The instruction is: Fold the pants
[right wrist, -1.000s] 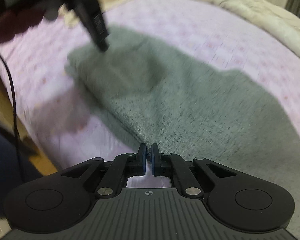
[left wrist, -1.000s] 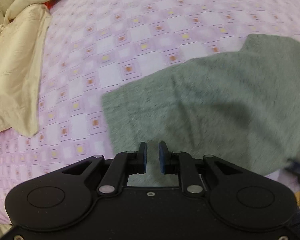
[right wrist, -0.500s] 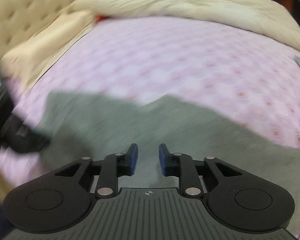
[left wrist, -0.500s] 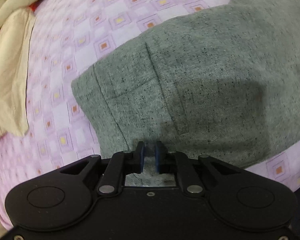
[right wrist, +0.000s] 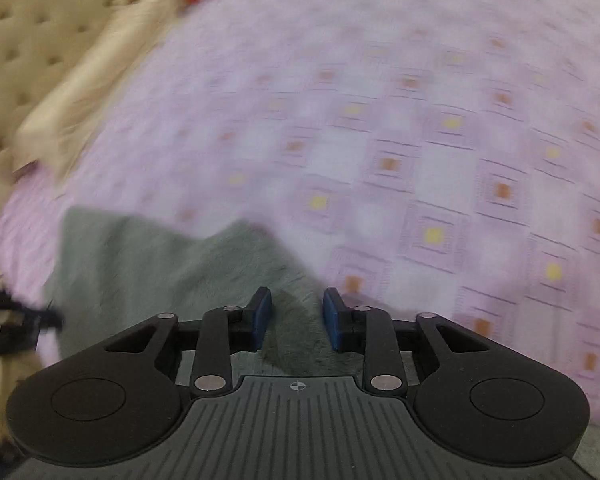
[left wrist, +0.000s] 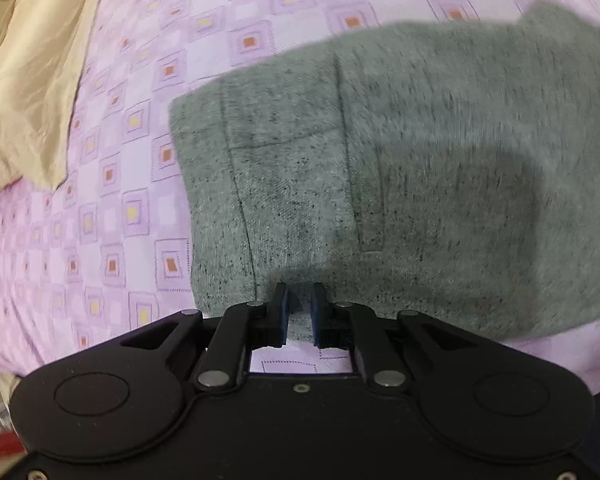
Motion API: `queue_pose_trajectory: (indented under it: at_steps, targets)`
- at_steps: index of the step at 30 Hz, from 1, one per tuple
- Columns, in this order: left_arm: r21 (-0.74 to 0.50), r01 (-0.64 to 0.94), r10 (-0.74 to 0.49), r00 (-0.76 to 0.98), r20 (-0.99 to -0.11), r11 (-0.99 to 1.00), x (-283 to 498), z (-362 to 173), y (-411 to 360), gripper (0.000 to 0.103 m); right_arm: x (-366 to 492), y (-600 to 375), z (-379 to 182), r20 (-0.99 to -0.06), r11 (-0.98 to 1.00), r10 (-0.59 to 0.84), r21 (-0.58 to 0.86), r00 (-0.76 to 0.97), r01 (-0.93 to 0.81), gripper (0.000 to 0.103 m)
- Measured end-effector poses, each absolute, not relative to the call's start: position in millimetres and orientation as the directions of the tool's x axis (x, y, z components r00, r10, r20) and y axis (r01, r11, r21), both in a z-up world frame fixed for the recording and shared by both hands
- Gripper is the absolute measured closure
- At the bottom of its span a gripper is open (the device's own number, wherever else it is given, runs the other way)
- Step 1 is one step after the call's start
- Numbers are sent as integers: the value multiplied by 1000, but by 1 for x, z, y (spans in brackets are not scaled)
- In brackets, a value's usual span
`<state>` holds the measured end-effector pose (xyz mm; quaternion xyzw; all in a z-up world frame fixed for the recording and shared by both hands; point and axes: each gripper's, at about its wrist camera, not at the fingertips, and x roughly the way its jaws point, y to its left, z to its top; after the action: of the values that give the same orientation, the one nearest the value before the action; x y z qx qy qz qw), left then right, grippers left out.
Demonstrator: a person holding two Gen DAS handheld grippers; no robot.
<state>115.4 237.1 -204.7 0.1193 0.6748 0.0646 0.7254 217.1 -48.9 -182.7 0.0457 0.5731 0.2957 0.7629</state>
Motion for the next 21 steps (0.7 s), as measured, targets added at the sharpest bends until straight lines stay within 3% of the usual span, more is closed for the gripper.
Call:
queue_pose_trajectory:
  at_steps: [1, 5, 14, 21]
  targets:
    - [247, 38, 243, 85, -966, 968, 119, -197, 236, 83, 209, -46, -178, -837, 802, 520, 408, 172, -437, 88]
    - [212, -35, 214, 144, -966, 977, 137, -167, 225, 82, 169, -29, -167, -833, 744, 527, 354, 171, -567, 89]
    - [127, 14, 120, 225, -967, 992, 206, -151, 145, 77, 104, 5, -164, -845, 608, 431, 12, 317, -794, 90]
    - [87, 155, 53, 207, -977, 984, 221, -161, 82, 71, 100, 10, -177, -855, 563, 445, 34, 268, -825, 91]
